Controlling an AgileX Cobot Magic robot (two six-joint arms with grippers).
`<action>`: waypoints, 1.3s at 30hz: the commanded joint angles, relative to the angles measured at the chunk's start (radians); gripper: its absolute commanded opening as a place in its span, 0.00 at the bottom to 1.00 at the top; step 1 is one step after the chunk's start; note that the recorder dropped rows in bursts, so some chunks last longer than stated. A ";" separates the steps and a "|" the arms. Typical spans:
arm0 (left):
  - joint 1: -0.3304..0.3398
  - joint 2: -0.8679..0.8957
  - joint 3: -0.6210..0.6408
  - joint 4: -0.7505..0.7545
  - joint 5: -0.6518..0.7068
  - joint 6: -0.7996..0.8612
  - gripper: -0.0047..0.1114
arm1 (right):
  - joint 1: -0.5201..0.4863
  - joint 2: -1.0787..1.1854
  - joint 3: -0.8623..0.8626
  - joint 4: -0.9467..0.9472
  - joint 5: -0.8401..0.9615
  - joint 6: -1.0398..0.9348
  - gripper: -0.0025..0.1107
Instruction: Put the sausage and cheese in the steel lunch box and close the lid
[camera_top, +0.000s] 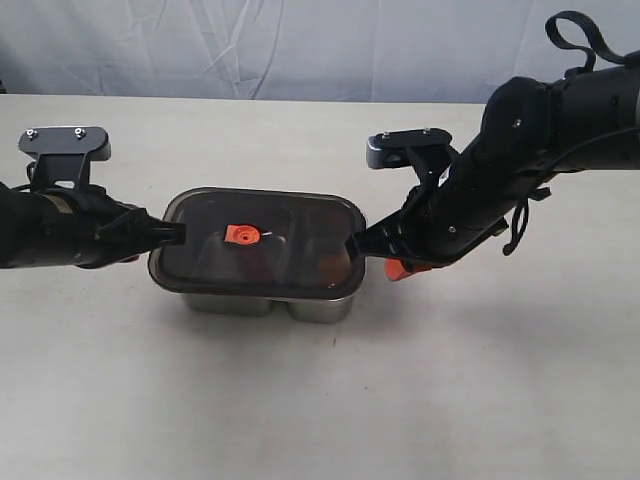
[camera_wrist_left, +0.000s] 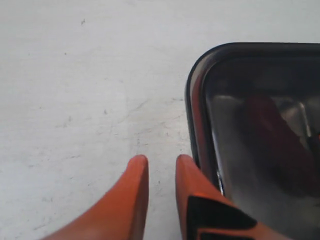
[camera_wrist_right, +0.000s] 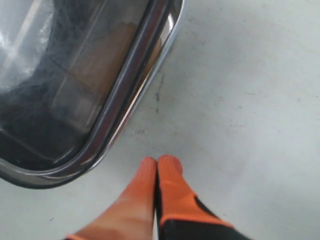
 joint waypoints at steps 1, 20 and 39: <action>-0.047 0.066 -0.011 -0.011 -0.023 -0.003 0.22 | -0.003 -0.010 0.003 -0.007 -0.010 -0.001 0.01; 0.031 -0.033 -0.025 0.032 0.078 0.001 0.22 | -0.003 -0.119 0.003 -0.108 0.070 0.089 0.01; 0.035 -0.163 -0.025 0.071 0.184 0.001 0.22 | -0.003 -0.214 0.003 -0.122 0.067 0.092 0.01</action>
